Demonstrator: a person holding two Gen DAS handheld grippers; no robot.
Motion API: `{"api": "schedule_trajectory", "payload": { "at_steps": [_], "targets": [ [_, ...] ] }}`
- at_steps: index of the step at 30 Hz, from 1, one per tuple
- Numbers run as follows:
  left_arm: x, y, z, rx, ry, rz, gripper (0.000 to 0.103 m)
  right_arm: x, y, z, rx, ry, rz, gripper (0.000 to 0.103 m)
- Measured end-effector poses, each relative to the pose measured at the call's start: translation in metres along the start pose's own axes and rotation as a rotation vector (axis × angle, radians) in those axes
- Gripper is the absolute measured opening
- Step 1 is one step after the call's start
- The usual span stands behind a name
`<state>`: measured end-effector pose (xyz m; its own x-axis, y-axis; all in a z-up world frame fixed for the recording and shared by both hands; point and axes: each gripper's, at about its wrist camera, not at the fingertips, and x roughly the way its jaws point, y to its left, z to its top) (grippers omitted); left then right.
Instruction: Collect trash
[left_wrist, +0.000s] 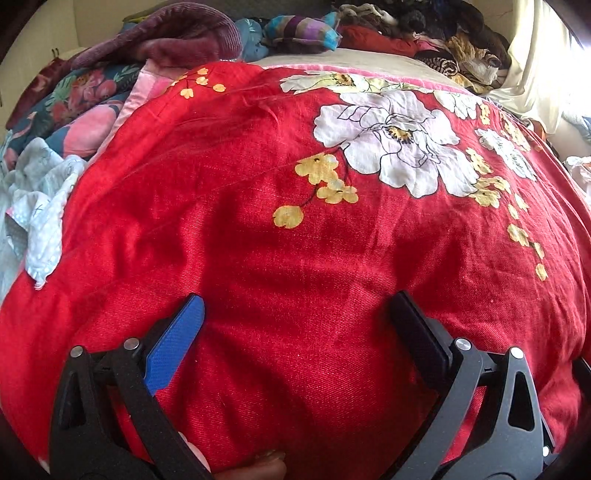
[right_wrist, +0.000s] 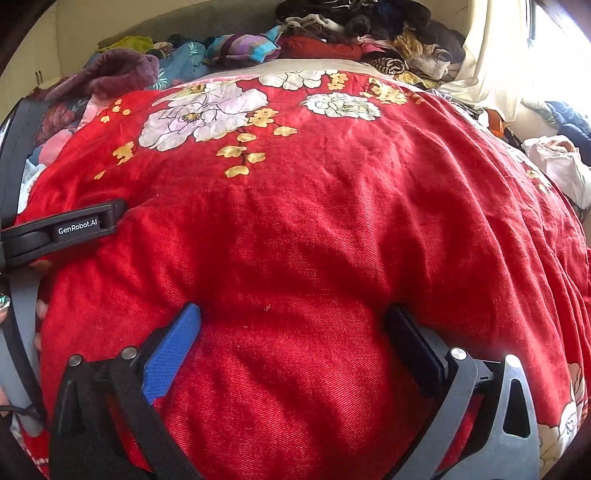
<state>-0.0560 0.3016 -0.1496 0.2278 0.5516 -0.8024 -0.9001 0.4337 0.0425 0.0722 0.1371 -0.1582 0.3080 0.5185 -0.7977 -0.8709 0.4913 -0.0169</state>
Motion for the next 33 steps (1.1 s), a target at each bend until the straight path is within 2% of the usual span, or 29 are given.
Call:
{"api": "schedule_trajectory", "payload": {
  "at_steps": [33],
  "targets": [
    [0.0001,0.0,-0.0009,-0.01,-0.017,-0.012,0.093,0.0019,0.0011,-0.0016,-0.001,-0.003,-0.004,0.098]
  ]
}}
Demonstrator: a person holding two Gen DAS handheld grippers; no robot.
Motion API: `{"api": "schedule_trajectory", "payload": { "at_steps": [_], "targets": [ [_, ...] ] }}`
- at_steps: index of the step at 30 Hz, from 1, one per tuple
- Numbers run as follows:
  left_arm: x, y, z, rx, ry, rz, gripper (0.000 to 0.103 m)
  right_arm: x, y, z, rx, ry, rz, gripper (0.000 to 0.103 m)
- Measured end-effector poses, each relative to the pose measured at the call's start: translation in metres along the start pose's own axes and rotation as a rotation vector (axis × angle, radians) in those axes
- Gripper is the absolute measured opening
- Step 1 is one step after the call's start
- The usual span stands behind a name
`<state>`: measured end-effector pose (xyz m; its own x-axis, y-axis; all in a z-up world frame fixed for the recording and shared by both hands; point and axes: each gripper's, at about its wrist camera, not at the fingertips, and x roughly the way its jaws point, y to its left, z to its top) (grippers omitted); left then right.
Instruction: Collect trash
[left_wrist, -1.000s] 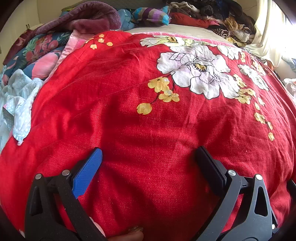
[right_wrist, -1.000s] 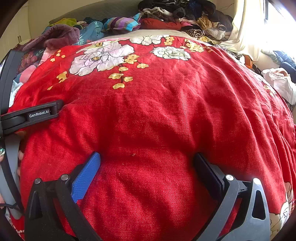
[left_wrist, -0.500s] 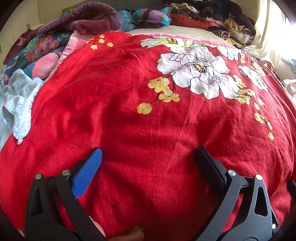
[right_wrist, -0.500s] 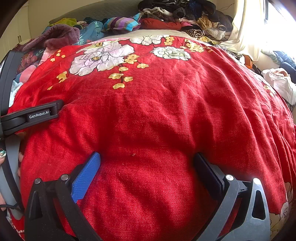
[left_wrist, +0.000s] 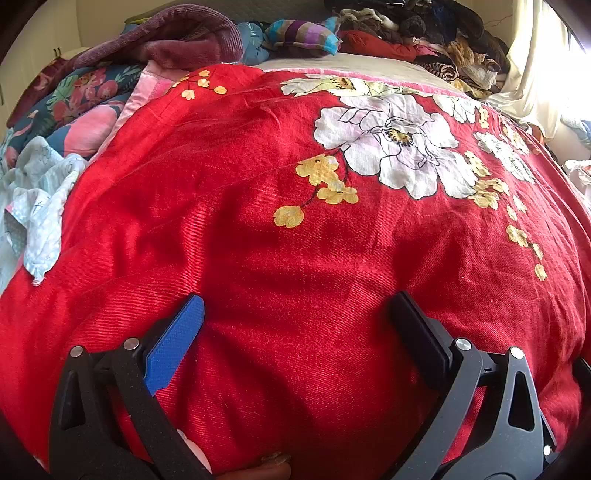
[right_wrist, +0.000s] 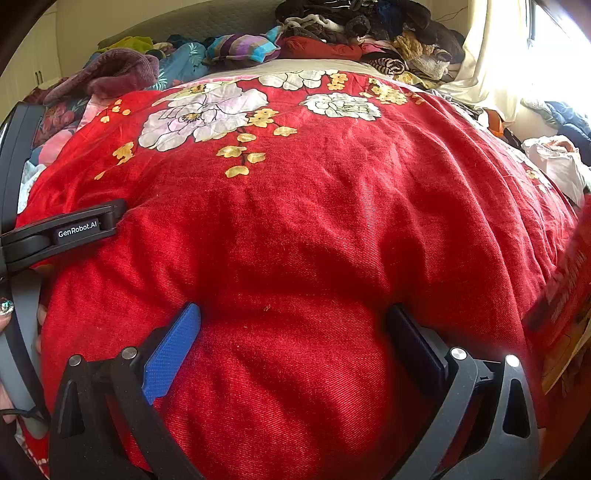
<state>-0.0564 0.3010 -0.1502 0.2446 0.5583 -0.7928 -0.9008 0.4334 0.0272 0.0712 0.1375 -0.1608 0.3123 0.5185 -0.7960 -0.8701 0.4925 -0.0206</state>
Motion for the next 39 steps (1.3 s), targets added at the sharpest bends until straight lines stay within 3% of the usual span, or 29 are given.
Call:
{"api": "schedule_trajectory", "payload": {
  "at_steps": [29,33,35,37,38,39],
  "targets": [
    [-0.005,0.002,0.002,0.003,0.01,0.001,0.093,0.0,0.0,0.0,0.001,0.0,0.001,0.098],
    [-0.021,0.005,0.0,-0.001,-0.009,-0.037,0.092,0.001,0.0,0.001,0.006,-0.002,-0.005,0.098],
    [-0.035,0.005,-0.001,0.014,-0.047,-0.076,0.092,0.003,0.007,0.002,0.003,-0.004,-0.044,0.098],
    [-0.05,0.004,-0.002,0.029,-0.096,-0.107,0.092,-0.012,0.007,0.005,0.021,0.025,-0.021,0.097],
    [-0.061,0.002,-0.001,0.036,-0.138,-0.134,0.092,-0.031,0.004,0.004,0.045,-0.023,0.016,0.097],
    [-0.071,-0.001,-0.001,0.043,-0.172,-0.153,0.092,-0.065,0.001,0.001,0.069,-0.148,0.041,0.097]
  ]
}}
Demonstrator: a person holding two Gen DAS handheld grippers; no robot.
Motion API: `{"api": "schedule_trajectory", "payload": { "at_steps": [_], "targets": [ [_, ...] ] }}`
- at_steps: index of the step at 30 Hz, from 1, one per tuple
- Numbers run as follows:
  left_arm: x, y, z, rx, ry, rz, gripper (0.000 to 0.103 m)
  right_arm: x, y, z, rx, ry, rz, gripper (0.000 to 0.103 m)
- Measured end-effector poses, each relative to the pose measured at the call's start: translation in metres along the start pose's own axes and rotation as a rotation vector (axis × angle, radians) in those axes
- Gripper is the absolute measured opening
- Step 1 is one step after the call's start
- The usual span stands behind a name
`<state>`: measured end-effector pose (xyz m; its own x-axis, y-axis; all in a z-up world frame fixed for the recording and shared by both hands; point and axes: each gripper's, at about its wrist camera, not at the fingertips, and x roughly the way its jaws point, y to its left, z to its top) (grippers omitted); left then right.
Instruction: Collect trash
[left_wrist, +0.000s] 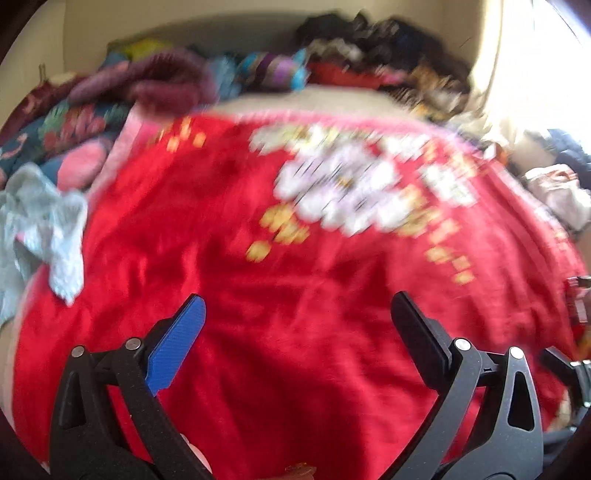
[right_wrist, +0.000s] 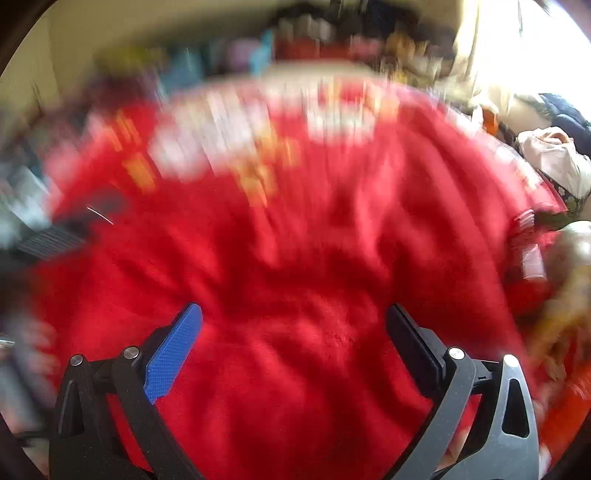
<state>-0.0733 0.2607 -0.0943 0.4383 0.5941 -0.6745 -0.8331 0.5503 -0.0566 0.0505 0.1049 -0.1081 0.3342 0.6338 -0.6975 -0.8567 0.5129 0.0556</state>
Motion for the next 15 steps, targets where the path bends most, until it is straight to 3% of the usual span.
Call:
{"api": "schedule_trajectory", "payload": {
  "at_steps": [2,4,7,8,9,11,15],
  "targets": [
    [-0.023,-0.012,0.006,0.017,-0.076,-0.049,0.092,-0.091,-0.009,-0.001,0.017,-0.291,0.014,0.097],
    [-0.043,-0.027,0.012,0.036,-0.14,-0.117,0.092,-0.164,-0.026,-0.015,0.035,-0.521,-0.015,0.097],
    [-0.08,-0.06,0.016,0.092,-0.228,-0.24,0.092,-0.262,-0.065,-0.053,0.086,-0.797,-0.183,0.097],
    [-0.092,-0.073,0.017,0.106,-0.247,-0.298,0.092,-0.28,-0.077,-0.063,0.093,-0.823,-0.248,0.097],
    [-0.101,-0.082,0.016,0.113,-0.256,-0.342,0.092,-0.301,-0.095,-0.079,0.122,-0.822,-0.375,0.097],
    [-0.119,-0.106,0.014,0.133,-0.256,-0.431,0.092,-0.326,-0.118,-0.102,0.217,-0.778,-0.542,0.097],
    [-0.152,-0.152,-0.002,0.2,-0.253,-0.596,0.092,-0.364,-0.123,-0.155,0.388,-0.81,-0.727,0.097]
  ]
}}
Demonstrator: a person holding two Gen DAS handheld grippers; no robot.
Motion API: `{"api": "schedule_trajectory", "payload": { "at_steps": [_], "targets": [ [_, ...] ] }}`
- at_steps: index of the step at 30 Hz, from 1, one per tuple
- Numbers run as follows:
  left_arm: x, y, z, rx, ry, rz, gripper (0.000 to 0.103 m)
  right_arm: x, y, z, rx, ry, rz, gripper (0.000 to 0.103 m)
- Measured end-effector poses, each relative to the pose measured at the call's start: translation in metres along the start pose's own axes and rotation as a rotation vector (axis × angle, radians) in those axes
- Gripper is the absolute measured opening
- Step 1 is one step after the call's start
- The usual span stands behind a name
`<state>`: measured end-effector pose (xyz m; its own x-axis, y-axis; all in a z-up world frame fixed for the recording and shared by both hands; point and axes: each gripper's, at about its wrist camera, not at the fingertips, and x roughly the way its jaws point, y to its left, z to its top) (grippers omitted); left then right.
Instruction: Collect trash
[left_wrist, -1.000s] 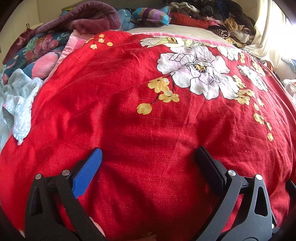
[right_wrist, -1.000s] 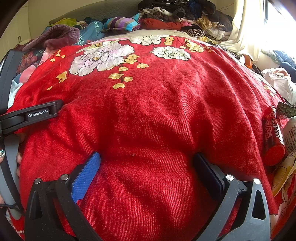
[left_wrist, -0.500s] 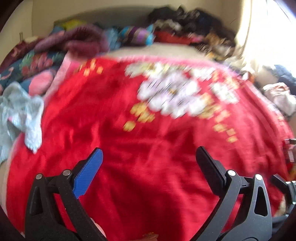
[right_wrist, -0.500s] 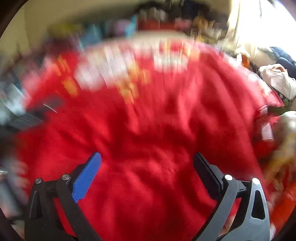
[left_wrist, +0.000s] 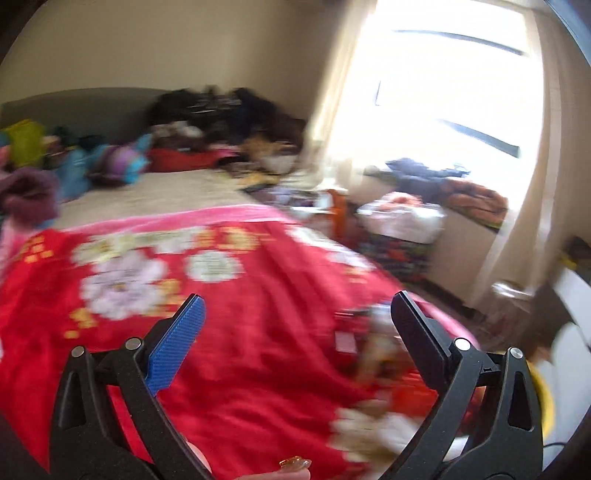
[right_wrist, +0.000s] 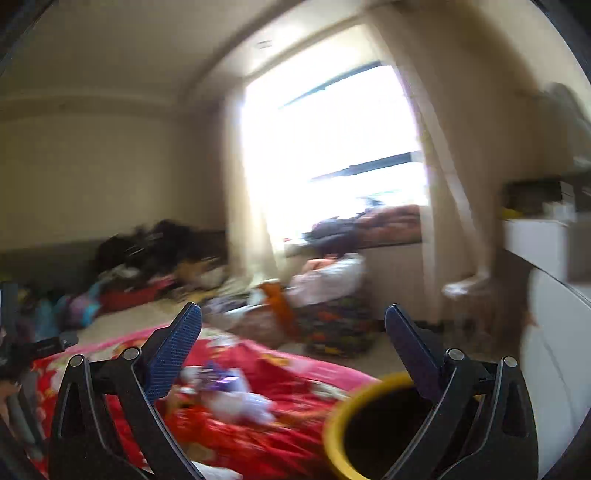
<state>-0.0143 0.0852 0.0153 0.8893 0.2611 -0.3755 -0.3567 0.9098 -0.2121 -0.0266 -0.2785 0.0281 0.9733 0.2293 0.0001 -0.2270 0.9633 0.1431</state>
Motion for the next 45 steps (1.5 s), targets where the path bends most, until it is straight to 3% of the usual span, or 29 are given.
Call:
{"api": "schedule_trajectory", "payload": {
  "at_steps": [2,6,10,17,45],
  "targets": [
    [-0.004,-0.035,-0.008,0.059,0.021,-0.108,0.092,-0.016,-0.003,-0.008,-0.018,0.005,-0.043,0.097],
    [-0.017,-0.086,-0.031,0.163,0.06,-0.263,0.092,-0.035,0.008,-0.033,-0.166,0.082,-0.035,0.097],
    [-0.024,-0.104,-0.043,0.231,0.047,-0.287,0.092,-0.032,0.007,-0.034,-0.131,0.081,-0.022,0.097],
    [-0.029,-0.107,-0.046,0.232,0.011,-0.287,0.092,-0.024,-0.009,-0.029,-0.076,0.083,-0.09,0.097],
    [-0.035,-0.108,-0.047,0.227,0.01,-0.294,0.092,-0.02,-0.008,-0.038,-0.097,0.106,-0.078,0.097]
  ]
}}
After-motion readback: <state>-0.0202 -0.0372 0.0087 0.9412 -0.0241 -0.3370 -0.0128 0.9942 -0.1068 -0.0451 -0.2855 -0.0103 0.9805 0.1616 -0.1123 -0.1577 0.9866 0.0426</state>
